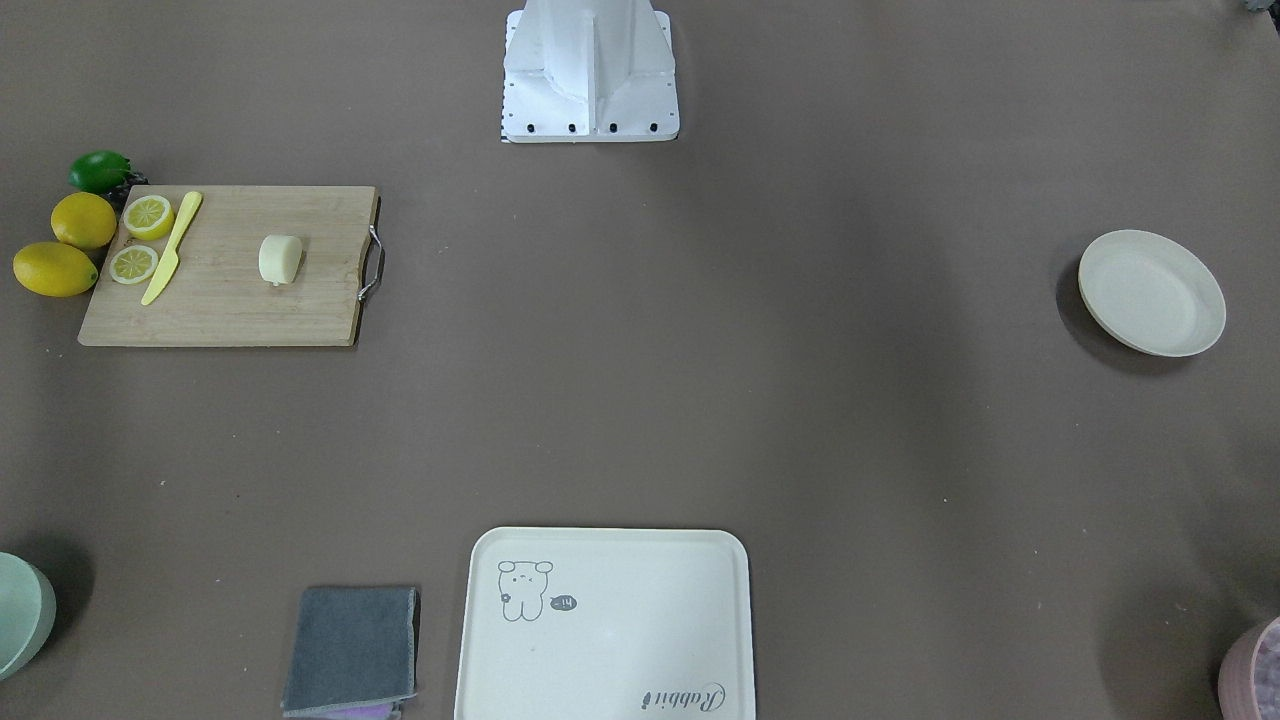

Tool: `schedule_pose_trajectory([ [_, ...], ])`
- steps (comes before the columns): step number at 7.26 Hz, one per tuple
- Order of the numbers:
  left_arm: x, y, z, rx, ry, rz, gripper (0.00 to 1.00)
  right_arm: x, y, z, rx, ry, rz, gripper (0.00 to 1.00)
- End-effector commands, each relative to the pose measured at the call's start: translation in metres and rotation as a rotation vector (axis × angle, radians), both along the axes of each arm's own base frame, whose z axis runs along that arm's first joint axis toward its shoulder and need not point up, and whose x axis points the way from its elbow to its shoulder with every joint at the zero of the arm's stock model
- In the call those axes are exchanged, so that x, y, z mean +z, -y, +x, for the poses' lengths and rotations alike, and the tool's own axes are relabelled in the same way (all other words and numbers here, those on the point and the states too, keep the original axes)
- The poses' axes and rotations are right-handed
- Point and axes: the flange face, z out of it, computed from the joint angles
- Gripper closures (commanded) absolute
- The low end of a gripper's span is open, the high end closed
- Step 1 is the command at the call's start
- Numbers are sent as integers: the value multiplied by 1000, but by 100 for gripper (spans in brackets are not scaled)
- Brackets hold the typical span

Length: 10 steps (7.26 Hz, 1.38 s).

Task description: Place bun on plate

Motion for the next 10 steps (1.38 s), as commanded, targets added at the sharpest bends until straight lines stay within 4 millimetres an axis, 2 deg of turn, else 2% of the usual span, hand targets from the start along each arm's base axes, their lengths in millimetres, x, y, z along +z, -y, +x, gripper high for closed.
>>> schedule_pose_trajectory([
  [1, 15, 6, -6, -36, -9, -46, 2, 0, -1, 0, 0, 3, -2, 0],
  [2, 23, 8, 0, 19, 29, 12, 2, -2, -2, 0, -1, 5, 1, 0],
  [3, 29, 11, 18, 44, 91, 10, 2, -3, -1, 0, 0, 2, 4, 0],
  [5, 53, 1, 22, 46, 140, -1, 2, -4, -1, 0, 1, 1, 6, 0],
  [6, 83, -6, 23, 86, 149, 4, 2, -8, 0, 0, 2, 2, 12, 0],
  [7, 99, -7, 24, 170, 145, 55, 2, -9, 0, 0, 21, 5, -3, 0],
  [8, 131, -25, 29, 216, 94, 46, 2, -14, 0, 0, 22, 5, 5, 0],
  [9, 151, -40, 33, 243, 45, 36, 2, -18, 0, 1, 27, -3, 17, 0],
  [10, 178, -63, 35, 248, 23, 15, 2, -13, 3, -1, 43, -63, 24, 0],
])
